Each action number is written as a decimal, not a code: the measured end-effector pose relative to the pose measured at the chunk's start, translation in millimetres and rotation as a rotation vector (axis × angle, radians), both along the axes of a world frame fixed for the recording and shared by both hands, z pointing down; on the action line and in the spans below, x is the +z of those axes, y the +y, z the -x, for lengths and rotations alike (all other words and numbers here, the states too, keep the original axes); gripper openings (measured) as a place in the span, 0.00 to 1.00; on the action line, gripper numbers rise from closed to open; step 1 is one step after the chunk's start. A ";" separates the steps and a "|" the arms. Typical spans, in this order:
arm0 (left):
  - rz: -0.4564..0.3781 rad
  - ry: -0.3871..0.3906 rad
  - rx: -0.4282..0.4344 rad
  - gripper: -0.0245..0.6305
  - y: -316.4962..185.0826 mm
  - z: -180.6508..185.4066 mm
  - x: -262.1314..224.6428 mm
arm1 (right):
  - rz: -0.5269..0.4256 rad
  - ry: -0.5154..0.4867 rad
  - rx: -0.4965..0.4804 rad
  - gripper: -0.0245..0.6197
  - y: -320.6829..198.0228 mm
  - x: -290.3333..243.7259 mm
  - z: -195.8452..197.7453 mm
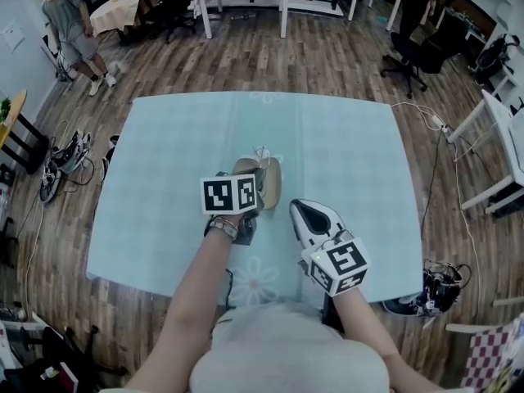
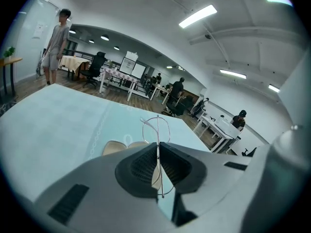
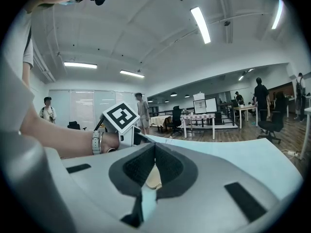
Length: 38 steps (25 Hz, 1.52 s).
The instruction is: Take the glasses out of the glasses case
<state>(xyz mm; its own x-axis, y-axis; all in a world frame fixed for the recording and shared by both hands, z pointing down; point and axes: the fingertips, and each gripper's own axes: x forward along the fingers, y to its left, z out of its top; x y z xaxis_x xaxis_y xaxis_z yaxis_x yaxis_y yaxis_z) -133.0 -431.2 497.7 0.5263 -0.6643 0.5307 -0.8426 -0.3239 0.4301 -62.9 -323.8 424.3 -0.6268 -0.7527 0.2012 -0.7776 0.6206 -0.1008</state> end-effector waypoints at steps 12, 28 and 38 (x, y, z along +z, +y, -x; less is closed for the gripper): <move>-0.230 0.022 -0.006 0.08 19.2 3.9 -47.0 | -0.017 -0.003 0.009 0.05 9.6 -1.8 -2.5; -0.465 0.009 0.052 0.08 63.3 1.5 -73.6 | -0.039 -0.008 0.013 0.05 16.1 2.3 -1.5; -0.620 0.003 0.053 0.08 87.7 5.0 -86.0 | -0.092 -0.015 0.007 0.05 19.7 -7.6 1.4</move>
<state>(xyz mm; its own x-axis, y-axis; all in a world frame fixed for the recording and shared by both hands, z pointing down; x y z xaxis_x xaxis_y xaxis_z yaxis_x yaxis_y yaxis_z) -138.0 -343.5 411.8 0.5678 -0.8215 0.0528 -0.8178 -0.5555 0.1505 -64.3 -304.1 416.7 -0.6237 -0.7722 0.1216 -0.7810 0.6221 -0.0555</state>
